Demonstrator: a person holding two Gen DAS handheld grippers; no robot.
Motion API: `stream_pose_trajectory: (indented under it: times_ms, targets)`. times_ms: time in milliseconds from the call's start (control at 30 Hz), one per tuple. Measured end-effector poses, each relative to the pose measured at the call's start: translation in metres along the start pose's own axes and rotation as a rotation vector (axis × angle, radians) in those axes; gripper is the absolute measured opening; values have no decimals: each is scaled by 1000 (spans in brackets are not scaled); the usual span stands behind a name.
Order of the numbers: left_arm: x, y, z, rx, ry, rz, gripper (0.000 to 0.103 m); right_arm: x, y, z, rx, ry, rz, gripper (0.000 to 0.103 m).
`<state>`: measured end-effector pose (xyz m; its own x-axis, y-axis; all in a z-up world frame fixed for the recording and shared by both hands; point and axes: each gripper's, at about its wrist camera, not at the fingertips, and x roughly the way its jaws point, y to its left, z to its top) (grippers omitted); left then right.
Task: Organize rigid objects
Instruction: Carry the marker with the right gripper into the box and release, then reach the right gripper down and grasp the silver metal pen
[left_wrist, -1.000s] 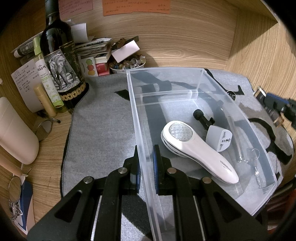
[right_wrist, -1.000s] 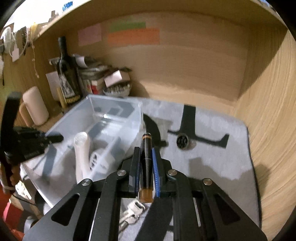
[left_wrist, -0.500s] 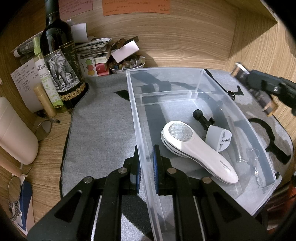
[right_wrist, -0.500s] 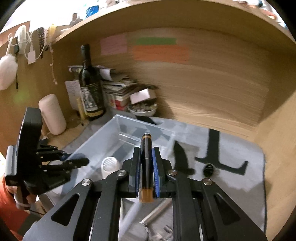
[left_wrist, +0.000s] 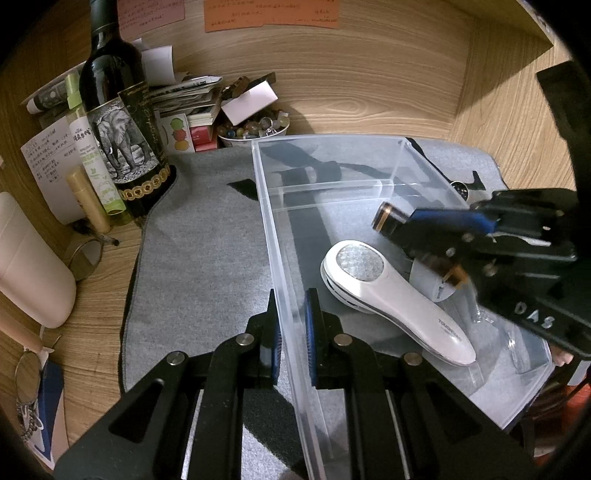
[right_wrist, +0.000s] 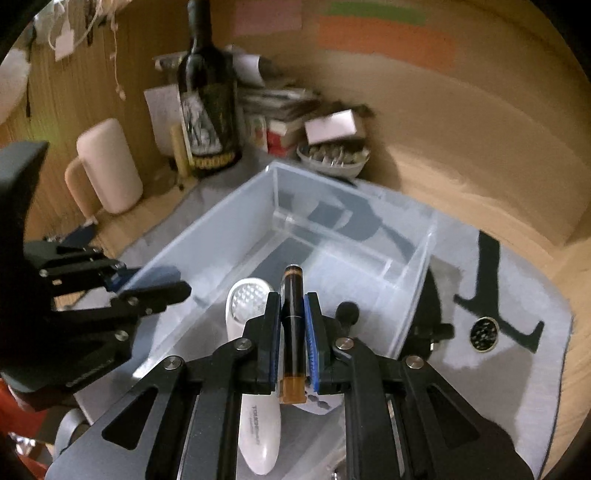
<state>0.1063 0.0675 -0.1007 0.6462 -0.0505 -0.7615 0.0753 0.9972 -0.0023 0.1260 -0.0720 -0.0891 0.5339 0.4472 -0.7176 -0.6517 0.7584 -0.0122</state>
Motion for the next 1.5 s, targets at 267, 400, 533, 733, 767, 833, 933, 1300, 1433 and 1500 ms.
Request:
stream_pose_trajectory:
  times_ms: [267, 400, 533, 733, 767, 833, 933, 1300, 1433, 1500]
  targets:
    - [1, -1, 1, 1, -1, -1, 10, 3, -2, -1, 8, 24, 3, 16]
    - [0, -1, 0, 0, -1, 0, 10, -7, -2, -1, 8, -8, -15, 30]
    - [0, -1, 0, 0, -1, 0, 10, -21, -5, 0, 8, -48, -36, 38]
    - [0, -1, 0, 0, -1, 0, 10, -45, -15, -2, 25, -102, -74, 41]
    - [0, -1, 0, 1, -1, 1, 10, -49, -18, -3, 30, -110, -78, 41]
    - [1, -2, 1, 2, 0, 3, 10, -60, -25, -6, 47, -129, -94, 41]
    - [1, -4, 2, 5, 0, 7, 10, -73, -37, -13, 73, -148, -120, 41]
    - [1, -3, 0, 7, 2, 14, 10, -59, -64, -49, 138, -45, -134, 43]
    - [1, -3, 0, 7, 2, 14, 10, -35, -65, -60, 153, 18, -95, 43]
    - [1, -2, 0, 6, 3, 12, 10, -24, -65, -65, 158, 47, -92, 43]
